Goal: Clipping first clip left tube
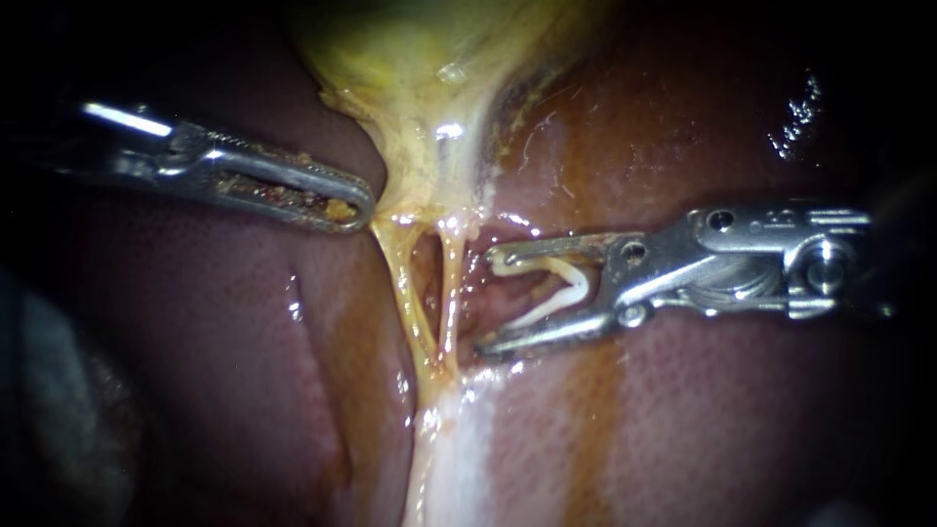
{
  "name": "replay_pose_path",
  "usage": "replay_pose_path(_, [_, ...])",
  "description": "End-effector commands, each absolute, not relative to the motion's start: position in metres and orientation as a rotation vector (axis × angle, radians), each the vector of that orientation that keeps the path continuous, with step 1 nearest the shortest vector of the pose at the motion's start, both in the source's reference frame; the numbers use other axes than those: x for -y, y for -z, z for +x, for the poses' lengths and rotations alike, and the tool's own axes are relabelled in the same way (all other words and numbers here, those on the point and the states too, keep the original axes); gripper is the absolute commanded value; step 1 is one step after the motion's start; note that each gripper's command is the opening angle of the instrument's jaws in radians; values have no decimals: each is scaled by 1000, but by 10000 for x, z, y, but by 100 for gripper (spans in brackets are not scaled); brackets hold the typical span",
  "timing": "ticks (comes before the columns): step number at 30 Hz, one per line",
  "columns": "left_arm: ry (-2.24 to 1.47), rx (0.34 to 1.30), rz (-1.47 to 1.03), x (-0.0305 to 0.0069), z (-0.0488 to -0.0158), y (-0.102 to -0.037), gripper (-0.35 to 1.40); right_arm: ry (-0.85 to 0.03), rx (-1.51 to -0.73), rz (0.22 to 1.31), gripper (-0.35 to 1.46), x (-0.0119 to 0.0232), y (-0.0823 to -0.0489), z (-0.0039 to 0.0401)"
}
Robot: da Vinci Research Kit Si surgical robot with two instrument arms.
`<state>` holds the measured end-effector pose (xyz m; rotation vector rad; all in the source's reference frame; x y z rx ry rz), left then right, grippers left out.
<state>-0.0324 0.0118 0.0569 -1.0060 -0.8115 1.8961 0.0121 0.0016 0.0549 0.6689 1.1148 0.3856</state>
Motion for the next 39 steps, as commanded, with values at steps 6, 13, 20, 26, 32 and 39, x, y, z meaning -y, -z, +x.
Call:
replay_pose_path(6, [-1895, 814, -1006, -120, -321, -568, -35, -373, -1127, 684, 49, -7, -551, 138])
replay_pose_path(13, [-1895, 814, -1006, -119, -321, -568, -35, -340, -1133, 696, 49, 7, -567, 148])
replay_pose_path(20, [-1895, 814, -1005, -119, -321, -567, -35, -360, -1112, 730, 49, 22, -588, 155])
replay_pose_path(26, [-1895, 814, -1005, -119, -321, -567, -35, -365, -1107, 730, 49, 23, -607, 153])
replay_pose_path(32, [-1895, 813, -1005, -118, -321, -566, -35, -371, -1105, 733, 50, 24, -622, 155])
replay_pose_path(39, [-1895, 813, -1005, -118, -321, -566, -35, -358, -1099, 751, 50, 29, -631, 164])
